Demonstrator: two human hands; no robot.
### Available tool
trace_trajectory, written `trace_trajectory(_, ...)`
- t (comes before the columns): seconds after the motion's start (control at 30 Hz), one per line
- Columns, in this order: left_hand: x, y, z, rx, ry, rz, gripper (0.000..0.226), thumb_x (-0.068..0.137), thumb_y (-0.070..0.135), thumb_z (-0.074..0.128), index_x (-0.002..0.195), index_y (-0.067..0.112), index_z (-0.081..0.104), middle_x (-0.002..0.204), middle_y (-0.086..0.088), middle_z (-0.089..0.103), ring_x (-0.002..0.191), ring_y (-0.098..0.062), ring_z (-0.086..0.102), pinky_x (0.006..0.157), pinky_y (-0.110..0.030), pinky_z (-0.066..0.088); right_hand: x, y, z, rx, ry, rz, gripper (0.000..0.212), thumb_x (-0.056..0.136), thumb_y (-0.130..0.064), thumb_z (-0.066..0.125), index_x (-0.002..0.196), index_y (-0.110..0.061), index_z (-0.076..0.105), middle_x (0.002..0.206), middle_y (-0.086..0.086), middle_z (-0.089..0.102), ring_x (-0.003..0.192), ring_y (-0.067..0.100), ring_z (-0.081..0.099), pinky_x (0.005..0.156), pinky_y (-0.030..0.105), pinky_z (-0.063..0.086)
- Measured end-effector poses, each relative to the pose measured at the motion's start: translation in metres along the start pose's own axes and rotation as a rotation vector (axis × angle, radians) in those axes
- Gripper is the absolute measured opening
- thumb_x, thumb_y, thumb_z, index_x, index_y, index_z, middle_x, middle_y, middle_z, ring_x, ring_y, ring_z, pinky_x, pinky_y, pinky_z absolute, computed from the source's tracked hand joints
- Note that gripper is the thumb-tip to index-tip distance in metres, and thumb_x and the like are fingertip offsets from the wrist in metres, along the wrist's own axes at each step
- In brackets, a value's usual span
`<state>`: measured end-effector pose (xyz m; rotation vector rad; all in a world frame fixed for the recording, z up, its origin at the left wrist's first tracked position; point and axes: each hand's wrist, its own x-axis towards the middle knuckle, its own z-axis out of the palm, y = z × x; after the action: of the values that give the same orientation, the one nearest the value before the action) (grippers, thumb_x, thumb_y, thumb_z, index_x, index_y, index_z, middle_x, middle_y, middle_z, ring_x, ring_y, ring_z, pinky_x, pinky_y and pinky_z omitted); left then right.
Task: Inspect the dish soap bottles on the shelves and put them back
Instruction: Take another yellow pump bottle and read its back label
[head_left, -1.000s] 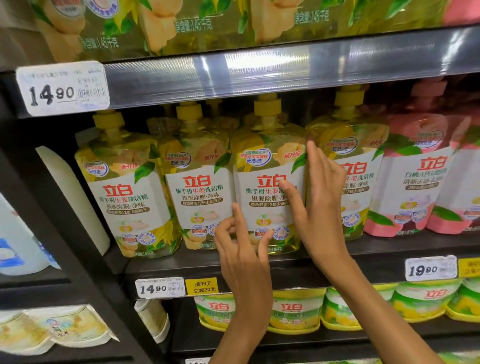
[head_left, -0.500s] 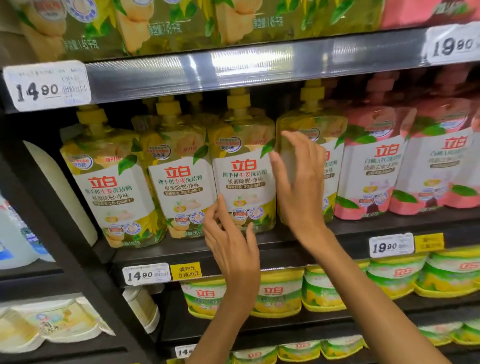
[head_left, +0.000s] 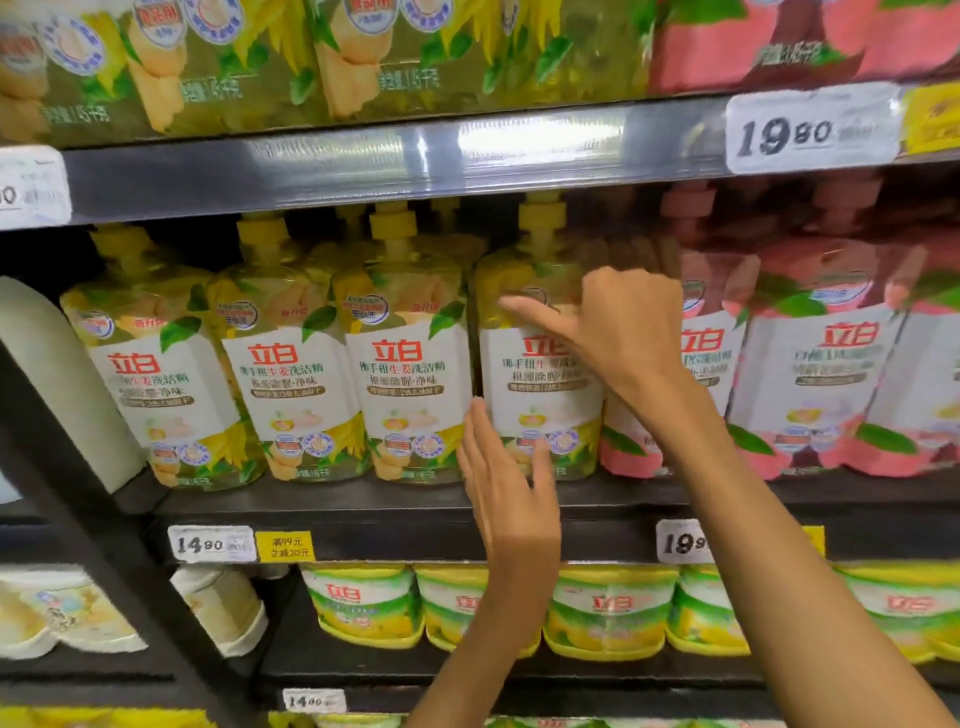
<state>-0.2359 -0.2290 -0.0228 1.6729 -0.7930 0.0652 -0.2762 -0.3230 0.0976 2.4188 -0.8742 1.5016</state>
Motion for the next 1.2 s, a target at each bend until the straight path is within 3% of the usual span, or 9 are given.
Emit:
trace_trajectory(0.13,0.009,0.008,0.004,-0.039,0.082,-0.089,0.07,0.091,0.036,0.058,0.148,0.013,0.027,0.143,-0.006,0.032,0.136,-0.017,0.027,0.114,-0.029,0.023,-0.003,0.002,-0.003,0.121,0.029,0.01,0.074,0.067,-0.075,0.063,0.05,-0.018,0.02,0.043,-0.002,0.026,0.049,0.02,0.033,0.047,0.029,0.012)
trace_trajectory(0.23,0.012,0.009,0.003,-0.065,0.101,-0.134,0.07,0.086,0.041,0.062,0.146,0.017,0.033,0.123,0.002,0.034,0.128,-0.015,0.034,0.109,-0.027,0.029,-0.009,0.003,-0.006,0.252,0.069,-0.029,0.068,0.064,-0.071,0.07,0.067,-0.013,0.034,0.061,0.004,0.036,0.058,0.02,0.036,0.057,0.032,0.026)
trace_trajectory(0.4,0.013,0.014,0.005,-0.145,0.166,-0.166,0.055,0.086,0.036,0.064,0.133,0.014,0.045,0.115,0.002,0.034,0.118,-0.016,0.04,0.09,-0.008,0.028,-0.008,0.002,-0.01,0.39,-0.094,-0.022,0.07,0.066,-0.066,0.073,0.085,-0.011,0.034,0.081,0.006,0.038,0.073,0.025,0.042,0.066,0.033,0.032)
trace_trajectory(0.63,0.002,0.021,0.003,-0.272,0.235,-0.144,0.037,0.082,0.039,0.067,0.104,0.021,0.044,0.113,0.002,0.035,0.117,-0.021,0.043,0.083,-0.01,0.035,0.004,0.002,-0.016,0.428,-0.19,0.028,0.067,0.067,-0.066,0.073,0.079,-0.008,0.04,0.073,0.001,0.044,0.074,0.019,0.046,0.062,0.028,0.028)
trace_trajectory(0.8,-0.006,0.015,-0.013,-0.385,0.206,-0.058,0.051,0.066,0.054,0.064,0.103,0.022,0.047,0.113,0.0,0.048,0.094,0.004,0.058,0.068,0.0,0.043,-0.009,-0.008,-0.024,0.54,-0.119,0.092,0.067,0.066,-0.062,0.077,0.088,-0.009,0.042,0.082,0.001,0.047,0.08,0.018,0.045,0.069,0.031,0.035)
trace_trajectory(0.93,-0.006,0.004,-0.02,-0.415,0.005,-0.124,0.052,0.067,0.068,0.068,0.101,0.04,0.039,0.1,0.015,0.061,0.082,0.015,0.062,0.064,-0.008,0.048,-0.027,-0.013,-0.028,0.717,-0.056,0.132,0.066,0.069,-0.05,0.081,0.11,-0.006,0.054,0.105,0.001,0.052,0.099,0.019,0.051,0.08,0.023,0.04)
trace_trajectory(1.03,-0.007,-0.001,-0.023,-0.353,-0.088,-0.177,0.075,0.057,0.079,0.053,0.121,0.041,0.043,0.111,0.023,0.059,0.101,0.007,0.059,0.078,-0.014,0.049,-0.033,-0.008,-0.027,0.888,-0.086,0.191,0.062,0.072,-0.048,0.079,0.118,-0.014,0.056,0.113,-0.002,0.052,0.105,0.01,0.054,0.085,0.014,0.043)
trace_trajectory(1.1,-0.006,0.0,-0.025,-0.354,-0.129,-0.188,0.085,0.061,0.078,0.053,0.133,0.032,0.046,0.122,0.017,0.06,0.115,-0.004,0.056,0.097,-0.029,0.047,-0.039,-0.004,-0.027,1.002,-0.15,0.238,0.063,0.075,-0.045,0.077,0.127,-0.021,0.051,0.125,-0.003,0.052,0.114,0.006,0.054,0.094,0.021,0.047)
trace_trajectory(1.2,-0.008,0.011,-0.033,-0.395,-0.15,-0.211,0.078,0.065,0.075,0.061,0.127,0.028,0.055,0.121,0.008,0.065,0.113,-0.01,0.061,0.101,-0.039,0.048,-0.044,-0.005,-0.03,1.028,-0.157,0.27,0.067,0.079,-0.038,0.076,0.135,-0.021,0.045,0.135,-0.004,0.05,0.122,0.013,0.053,0.1,0.039,0.048)
